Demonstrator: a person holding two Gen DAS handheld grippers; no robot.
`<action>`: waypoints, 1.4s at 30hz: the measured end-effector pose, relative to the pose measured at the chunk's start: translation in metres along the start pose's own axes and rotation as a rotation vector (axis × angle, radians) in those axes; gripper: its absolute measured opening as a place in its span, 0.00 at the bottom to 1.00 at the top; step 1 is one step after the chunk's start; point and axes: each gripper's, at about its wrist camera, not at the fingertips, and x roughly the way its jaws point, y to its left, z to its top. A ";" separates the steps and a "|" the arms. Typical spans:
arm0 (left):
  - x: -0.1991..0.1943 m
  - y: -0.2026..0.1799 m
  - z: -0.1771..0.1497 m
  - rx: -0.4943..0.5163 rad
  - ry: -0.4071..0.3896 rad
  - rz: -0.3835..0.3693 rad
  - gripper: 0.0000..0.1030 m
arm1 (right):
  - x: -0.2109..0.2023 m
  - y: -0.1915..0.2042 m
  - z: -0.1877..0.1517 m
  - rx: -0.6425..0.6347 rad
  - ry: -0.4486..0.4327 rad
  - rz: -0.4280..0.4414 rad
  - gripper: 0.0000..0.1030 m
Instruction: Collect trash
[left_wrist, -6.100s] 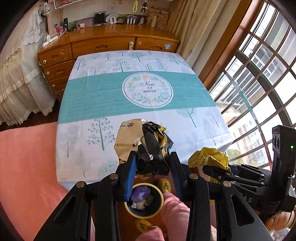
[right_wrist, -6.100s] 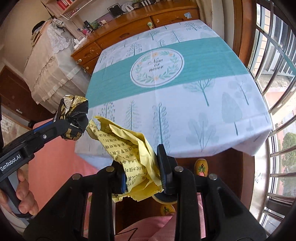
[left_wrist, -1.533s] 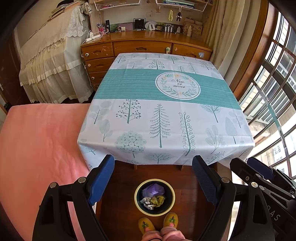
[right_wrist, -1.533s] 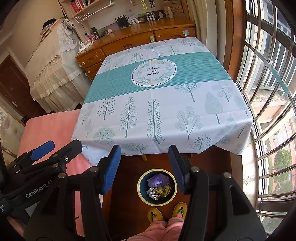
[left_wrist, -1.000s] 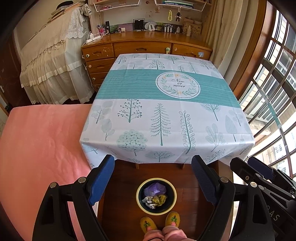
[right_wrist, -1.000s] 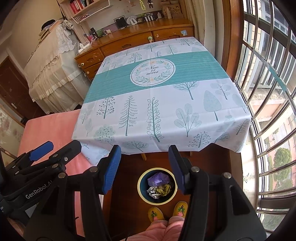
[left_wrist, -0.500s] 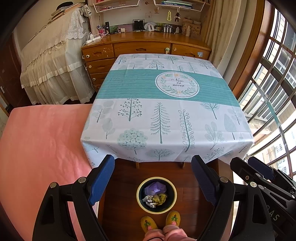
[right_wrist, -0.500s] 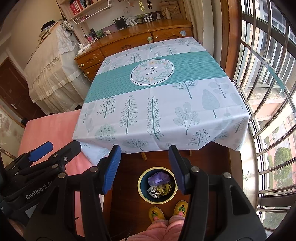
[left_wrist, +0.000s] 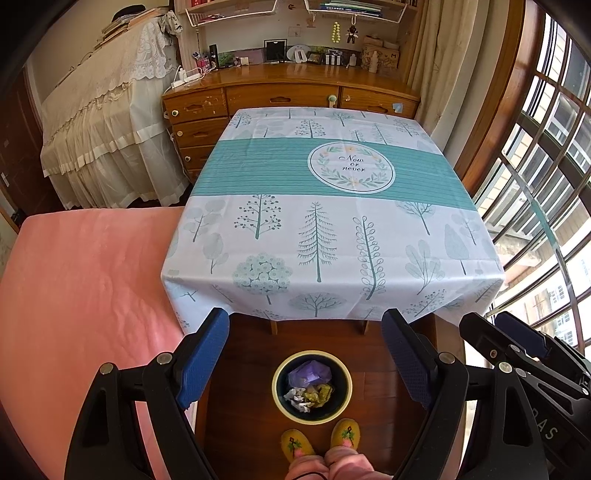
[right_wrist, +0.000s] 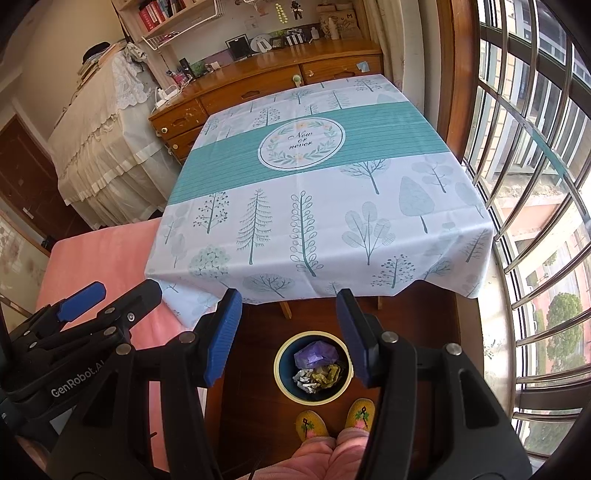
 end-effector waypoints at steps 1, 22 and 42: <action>0.000 0.000 0.000 0.000 0.000 0.000 0.83 | 0.000 0.000 0.000 0.001 0.000 -0.001 0.49; -0.002 0.005 -0.004 0.004 0.004 0.001 0.83 | 0.000 0.001 -0.002 0.000 -0.001 0.000 0.49; 0.000 0.019 0.002 -0.020 0.066 -0.044 0.82 | -0.001 0.010 0.004 -0.038 0.011 -0.007 0.49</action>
